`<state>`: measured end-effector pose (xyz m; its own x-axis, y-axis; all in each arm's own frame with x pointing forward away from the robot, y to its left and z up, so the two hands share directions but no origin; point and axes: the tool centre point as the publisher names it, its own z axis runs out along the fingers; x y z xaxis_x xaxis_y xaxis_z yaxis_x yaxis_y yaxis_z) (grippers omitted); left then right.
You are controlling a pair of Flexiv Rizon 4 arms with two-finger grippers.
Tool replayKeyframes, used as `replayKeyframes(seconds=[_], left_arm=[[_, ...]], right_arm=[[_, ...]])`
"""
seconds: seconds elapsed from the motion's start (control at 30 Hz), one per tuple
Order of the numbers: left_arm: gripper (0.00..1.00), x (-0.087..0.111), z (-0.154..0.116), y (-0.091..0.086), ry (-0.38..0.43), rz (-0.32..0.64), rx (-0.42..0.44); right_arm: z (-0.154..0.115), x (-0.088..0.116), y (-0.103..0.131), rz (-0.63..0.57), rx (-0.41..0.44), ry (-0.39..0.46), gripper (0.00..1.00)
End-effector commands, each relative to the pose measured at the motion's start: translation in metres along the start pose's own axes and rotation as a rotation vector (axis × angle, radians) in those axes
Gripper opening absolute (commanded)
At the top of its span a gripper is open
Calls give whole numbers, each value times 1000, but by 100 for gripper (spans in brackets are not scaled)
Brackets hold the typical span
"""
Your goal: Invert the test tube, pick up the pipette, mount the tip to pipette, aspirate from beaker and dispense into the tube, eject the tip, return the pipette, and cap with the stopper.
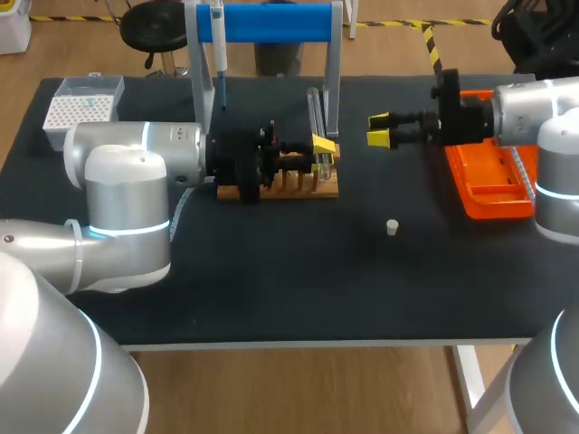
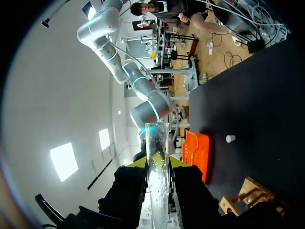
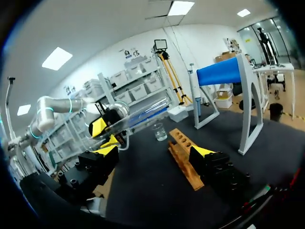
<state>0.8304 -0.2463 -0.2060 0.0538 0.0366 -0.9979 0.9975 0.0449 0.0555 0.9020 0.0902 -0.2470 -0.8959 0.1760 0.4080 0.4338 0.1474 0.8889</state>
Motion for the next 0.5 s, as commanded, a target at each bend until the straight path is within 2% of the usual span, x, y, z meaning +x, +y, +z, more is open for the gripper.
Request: replayKeyframes(seconds=[0.03,0.2,0.3,0.37,0.5], left_arm=[[0,1,0,0,-2,3,0],[0,1,0,0,-2,3,0],[0,1,0,0,-2,3,0],[0,1,0,0,-2,3,0],[0,1,0,0,-2,3,0]], right_arm=[[0,7,-1,-30,10,-85,100],[4,5,-6,-26,13,-122,100],[7,4,-10,-60,17,-149,100],[10,4,-15,-127,18,-178,100],[10,4,-15,-127,18,-178,100]])
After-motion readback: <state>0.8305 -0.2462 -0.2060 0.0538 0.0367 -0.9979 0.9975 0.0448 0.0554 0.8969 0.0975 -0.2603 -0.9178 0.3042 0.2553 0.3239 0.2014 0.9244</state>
